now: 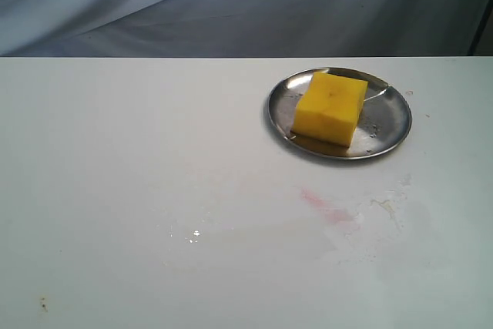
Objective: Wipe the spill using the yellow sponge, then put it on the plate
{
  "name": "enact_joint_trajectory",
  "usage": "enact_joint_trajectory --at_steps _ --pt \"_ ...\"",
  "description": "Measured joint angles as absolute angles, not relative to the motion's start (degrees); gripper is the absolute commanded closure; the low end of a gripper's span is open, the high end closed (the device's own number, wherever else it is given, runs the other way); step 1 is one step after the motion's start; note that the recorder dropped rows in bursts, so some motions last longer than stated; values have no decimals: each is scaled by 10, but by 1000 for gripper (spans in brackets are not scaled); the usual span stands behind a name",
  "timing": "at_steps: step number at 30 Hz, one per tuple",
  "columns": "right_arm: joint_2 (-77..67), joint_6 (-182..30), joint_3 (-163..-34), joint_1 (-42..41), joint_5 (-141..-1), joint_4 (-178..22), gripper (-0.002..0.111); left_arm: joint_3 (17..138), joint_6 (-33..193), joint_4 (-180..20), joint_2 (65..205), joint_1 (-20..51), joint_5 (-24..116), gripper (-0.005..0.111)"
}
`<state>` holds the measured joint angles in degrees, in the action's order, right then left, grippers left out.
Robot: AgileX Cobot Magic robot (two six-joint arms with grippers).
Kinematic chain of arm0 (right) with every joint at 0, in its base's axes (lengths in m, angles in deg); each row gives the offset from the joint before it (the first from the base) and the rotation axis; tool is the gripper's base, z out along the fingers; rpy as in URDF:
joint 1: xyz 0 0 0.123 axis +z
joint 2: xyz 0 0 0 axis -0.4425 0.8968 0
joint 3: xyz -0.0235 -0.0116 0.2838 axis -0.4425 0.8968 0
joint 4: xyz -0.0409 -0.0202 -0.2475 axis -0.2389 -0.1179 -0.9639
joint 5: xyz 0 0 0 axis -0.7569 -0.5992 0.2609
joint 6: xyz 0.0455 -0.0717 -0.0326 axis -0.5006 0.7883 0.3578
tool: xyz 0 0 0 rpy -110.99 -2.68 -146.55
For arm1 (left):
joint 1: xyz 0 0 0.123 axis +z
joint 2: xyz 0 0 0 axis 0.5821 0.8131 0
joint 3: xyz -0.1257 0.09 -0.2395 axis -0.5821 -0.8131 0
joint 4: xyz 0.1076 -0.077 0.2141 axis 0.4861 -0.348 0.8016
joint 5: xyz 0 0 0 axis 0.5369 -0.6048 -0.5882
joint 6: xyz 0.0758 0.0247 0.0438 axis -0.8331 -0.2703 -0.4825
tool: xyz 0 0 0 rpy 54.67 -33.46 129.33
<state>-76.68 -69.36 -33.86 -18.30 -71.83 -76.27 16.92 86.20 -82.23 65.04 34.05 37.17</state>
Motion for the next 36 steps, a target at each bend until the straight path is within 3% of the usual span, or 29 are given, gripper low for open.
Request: enact_joint_trajectory --at_steps 36 --pt "-767 -695 -337 -183 -746 -783 105 169 862 -822 650 340 372 105"
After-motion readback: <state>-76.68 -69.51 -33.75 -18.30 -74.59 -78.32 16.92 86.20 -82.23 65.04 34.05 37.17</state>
